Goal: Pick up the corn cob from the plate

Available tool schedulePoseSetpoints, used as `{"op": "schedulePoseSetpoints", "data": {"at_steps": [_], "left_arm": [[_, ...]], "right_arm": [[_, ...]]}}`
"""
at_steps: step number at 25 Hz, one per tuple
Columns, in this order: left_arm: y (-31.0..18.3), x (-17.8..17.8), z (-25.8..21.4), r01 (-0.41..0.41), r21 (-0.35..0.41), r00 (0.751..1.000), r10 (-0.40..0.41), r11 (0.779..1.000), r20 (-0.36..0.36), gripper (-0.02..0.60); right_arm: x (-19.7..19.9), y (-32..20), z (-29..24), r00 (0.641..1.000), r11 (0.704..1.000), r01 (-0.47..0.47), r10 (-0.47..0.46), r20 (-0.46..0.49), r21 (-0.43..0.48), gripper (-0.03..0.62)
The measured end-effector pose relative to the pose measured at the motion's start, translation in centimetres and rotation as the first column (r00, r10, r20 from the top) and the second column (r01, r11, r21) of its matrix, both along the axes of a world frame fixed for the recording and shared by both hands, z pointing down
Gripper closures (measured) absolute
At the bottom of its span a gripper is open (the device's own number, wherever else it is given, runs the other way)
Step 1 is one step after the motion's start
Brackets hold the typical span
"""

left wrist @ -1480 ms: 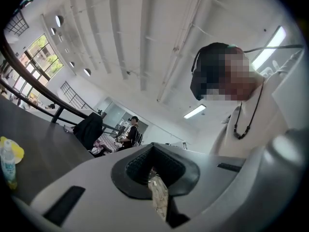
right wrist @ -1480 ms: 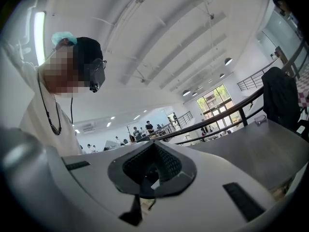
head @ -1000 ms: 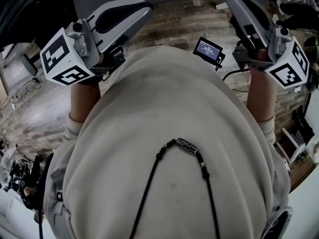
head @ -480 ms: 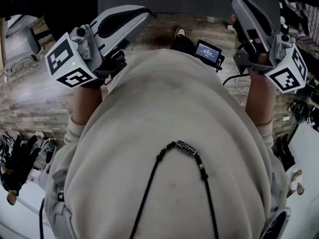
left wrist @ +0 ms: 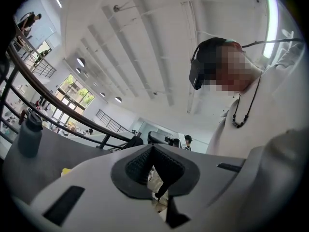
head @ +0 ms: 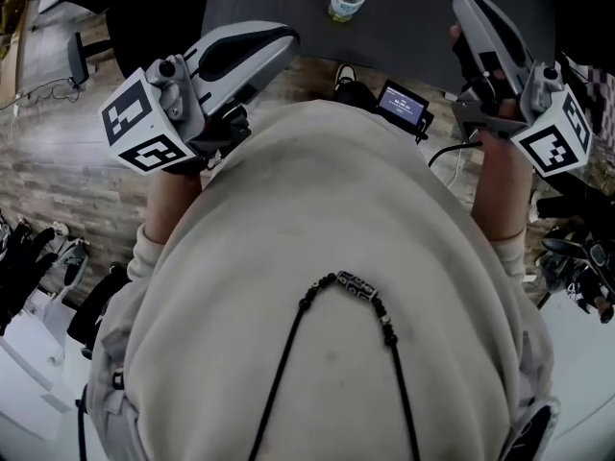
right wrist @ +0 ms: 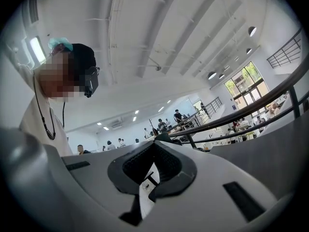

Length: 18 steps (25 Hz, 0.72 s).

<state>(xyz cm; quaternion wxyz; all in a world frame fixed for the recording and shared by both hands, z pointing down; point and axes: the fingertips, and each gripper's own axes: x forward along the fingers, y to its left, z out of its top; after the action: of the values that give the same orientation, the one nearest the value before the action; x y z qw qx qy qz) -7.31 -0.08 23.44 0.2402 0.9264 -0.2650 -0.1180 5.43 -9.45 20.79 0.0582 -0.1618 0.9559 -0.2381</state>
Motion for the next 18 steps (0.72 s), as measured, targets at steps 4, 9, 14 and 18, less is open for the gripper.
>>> {"op": "schedulePoseSetpoints", "data": {"at_steps": [4, 9, 14, 18], "left_arm": [[-0.7, 0.5, -1.0, 0.006, -0.024, 1.0, -0.006, 1.0, -0.017, 0.58], [-1.3, 1.4, -1.3, 0.013, -0.047, 1.0, -0.014, 0.999, -0.011, 0.58], [-1.5, 2.9, 0.3, 0.037, -0.086, 0.999, -0.036, 0.996, 0.009, 0.58], [-1.5, 4.2, 1.0, 0.053, -0.111, 0.998, -0.05, 0.992, 0.036, 0.58]], "right_arm": [[-0.1, -0.8, 0.2, 1.0, 0.999, 0.017, -0.018, -0.016, -0.041, 0.579], [0.1, -1.5, 0.6, 0.999, 0.997, 0.04, -0.042, -0.02, -0.058, 0.579], [1.0, -2.1, 3.1, 0.998, 0.995, 0.063, -0.063, 0.005, -0.078, 0.579], [2.6, -2.0, 5.7, 0.994, 0.987, 0.103, -0.1, 0.035, -0.126, 0.579]]}}
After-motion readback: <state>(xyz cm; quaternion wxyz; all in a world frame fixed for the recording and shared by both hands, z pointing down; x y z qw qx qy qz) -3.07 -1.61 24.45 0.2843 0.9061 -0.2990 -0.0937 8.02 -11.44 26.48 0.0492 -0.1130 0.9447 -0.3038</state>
